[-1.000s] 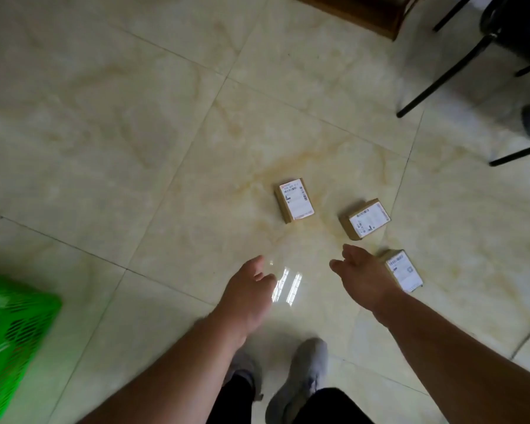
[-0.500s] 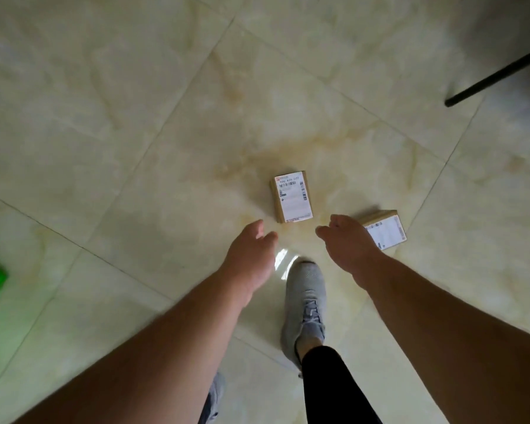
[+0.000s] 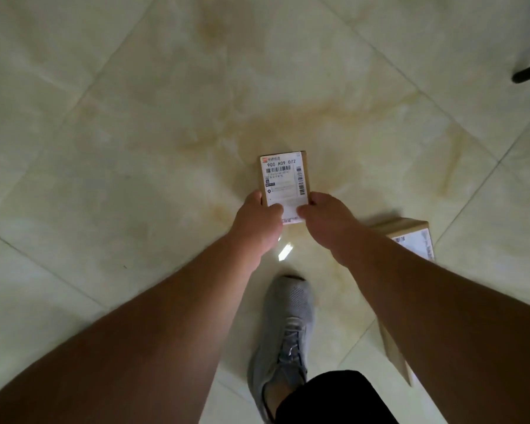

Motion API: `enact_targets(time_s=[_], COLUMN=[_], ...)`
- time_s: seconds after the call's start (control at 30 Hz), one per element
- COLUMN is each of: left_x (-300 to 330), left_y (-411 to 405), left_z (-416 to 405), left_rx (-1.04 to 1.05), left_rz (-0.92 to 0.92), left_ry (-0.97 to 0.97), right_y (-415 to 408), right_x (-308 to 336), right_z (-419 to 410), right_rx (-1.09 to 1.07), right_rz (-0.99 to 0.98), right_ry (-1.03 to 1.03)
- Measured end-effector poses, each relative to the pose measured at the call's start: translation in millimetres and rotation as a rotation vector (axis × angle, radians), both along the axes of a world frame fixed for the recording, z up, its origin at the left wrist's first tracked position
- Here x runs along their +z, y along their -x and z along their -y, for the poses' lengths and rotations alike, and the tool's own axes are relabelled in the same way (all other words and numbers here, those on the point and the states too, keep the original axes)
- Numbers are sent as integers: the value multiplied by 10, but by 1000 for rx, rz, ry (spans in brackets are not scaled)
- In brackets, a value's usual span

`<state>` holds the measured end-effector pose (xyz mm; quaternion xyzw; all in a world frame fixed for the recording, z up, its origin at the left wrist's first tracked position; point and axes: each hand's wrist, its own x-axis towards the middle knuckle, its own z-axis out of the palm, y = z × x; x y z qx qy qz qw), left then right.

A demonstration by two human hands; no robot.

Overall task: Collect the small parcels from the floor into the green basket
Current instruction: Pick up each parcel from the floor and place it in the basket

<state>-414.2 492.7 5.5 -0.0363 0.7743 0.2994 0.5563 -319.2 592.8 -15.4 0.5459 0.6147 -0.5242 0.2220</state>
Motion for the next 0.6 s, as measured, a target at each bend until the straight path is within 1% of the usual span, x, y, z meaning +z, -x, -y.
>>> enact_targets(time_s=[0.07,0.2,0.4,0.6], left_x=[-40,213,1069,1933], left_y=[4,54,338,724], left_z=[43,224,692,1352], left_rx=[12,31,160,290], left_rz=[6,22,6,-46], left_ry=[-2,-49,-104,-146], right_y=[2,62,475,1023], right_x=[11,303,1133,1940], right_z=[21,98,383,906], right_rx=[4,79,227,351], right_rz=[-34,-75,-115,-169], right_ry=[14,-18,-34,-24])
